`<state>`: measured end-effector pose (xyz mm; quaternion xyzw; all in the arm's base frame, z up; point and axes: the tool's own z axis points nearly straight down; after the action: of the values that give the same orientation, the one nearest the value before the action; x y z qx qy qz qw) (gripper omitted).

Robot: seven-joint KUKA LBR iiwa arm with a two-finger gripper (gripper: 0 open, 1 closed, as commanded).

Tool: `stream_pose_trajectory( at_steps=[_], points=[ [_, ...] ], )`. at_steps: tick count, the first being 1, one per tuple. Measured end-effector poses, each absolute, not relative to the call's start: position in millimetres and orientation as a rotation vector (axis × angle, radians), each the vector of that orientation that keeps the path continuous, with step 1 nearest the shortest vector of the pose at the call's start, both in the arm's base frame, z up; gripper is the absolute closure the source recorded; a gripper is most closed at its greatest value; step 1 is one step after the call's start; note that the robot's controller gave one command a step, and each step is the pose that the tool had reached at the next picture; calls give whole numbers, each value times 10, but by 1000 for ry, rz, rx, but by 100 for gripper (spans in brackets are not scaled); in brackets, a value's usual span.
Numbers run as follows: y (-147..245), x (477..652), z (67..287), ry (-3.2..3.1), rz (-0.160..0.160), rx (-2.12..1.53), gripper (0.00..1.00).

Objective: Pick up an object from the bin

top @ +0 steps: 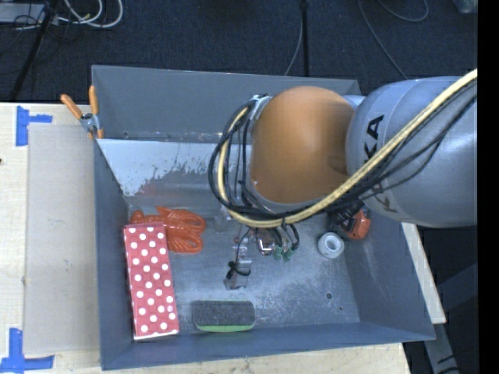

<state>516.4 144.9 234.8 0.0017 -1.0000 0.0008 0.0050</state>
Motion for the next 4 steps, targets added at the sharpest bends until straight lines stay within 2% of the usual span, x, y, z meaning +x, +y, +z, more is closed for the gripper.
stream_pose_trajectory(
  at_steps=[1,2,3,4],
  points=[
    [1438,5182,2393,-3140,0,-3,0],
    [1326,5022,1736,-3139,0,68,0],
    [1183,4765,1582,-3128,2,174,0],
    [1193,4749,1025,-3134,0,110,0]
  ],
)
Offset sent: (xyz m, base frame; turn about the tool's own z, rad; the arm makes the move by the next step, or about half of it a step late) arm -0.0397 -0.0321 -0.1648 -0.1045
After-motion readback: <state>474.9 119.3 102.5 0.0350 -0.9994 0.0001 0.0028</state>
